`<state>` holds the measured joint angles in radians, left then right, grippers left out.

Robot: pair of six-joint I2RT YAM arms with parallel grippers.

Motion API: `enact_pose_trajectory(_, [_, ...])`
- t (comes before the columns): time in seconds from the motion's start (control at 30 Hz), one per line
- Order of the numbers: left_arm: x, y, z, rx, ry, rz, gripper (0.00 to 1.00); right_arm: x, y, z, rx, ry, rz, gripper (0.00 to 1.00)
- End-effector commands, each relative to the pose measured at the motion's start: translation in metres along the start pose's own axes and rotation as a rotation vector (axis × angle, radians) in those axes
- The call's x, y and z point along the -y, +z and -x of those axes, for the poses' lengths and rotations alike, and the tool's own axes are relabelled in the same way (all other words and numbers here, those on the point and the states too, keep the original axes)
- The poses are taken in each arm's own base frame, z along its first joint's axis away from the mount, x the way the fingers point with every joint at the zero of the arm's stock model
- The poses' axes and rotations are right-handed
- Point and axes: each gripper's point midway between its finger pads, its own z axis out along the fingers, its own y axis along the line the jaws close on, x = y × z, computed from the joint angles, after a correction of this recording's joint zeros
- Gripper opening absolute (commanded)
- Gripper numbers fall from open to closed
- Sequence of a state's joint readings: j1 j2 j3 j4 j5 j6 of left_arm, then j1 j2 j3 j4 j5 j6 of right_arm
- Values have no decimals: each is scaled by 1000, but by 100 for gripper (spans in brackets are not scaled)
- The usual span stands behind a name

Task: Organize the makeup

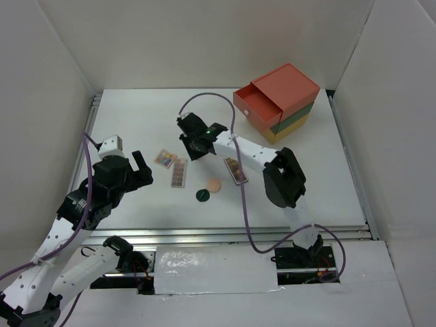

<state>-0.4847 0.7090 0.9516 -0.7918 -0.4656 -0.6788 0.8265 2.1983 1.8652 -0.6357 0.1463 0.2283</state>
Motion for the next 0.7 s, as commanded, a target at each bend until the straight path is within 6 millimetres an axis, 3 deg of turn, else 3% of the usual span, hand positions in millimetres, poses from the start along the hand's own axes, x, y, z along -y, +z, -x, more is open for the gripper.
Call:
enact_pose_trajectory(0.0, [4,-3,10,35,4,-28,99,16,-127,91,310,-2,0,13])
enact_pose_trajectory(0.03, [5,-2,9,33,7,-31,99,36,-141,106,348,-21,-35,14])
enact_pose_trajectory(0.1, [6,-2,8,30,9,-39,99,69,-157,117,361,-27,-109,14])
enact_pose_trajectory(0.13, [6,-2,8,30,9,-39,99,105,-172,134,398,-8,-196,14])
enact_pose_trajectory(0.2, [5,-3,9,32,5,-37,99,140,-180,137,383,15,-279,14])
enact_pose_trajectory(0.23, [6,-3,8,31,7,-39,99,170,-191,144,397,21,-338,14])
enact_pose_trajectory(0.33, [7,-3,8,32,8,-49,99,214,-203,145,405,35,-428,14])
enact_pose_trajectory(0.47, [9,-1,7,23,16,-54,99,252,-206,141,398,75,-465,15])
enact_pose_trajectory(0.57, [9,0,6,16,20,-52,99,271,-197,133,375,103,-470,16])
enact_pose_trajectory(0.67, [10,0,6,17,22,-56,99,270,-187,126,355,101,-452,19])
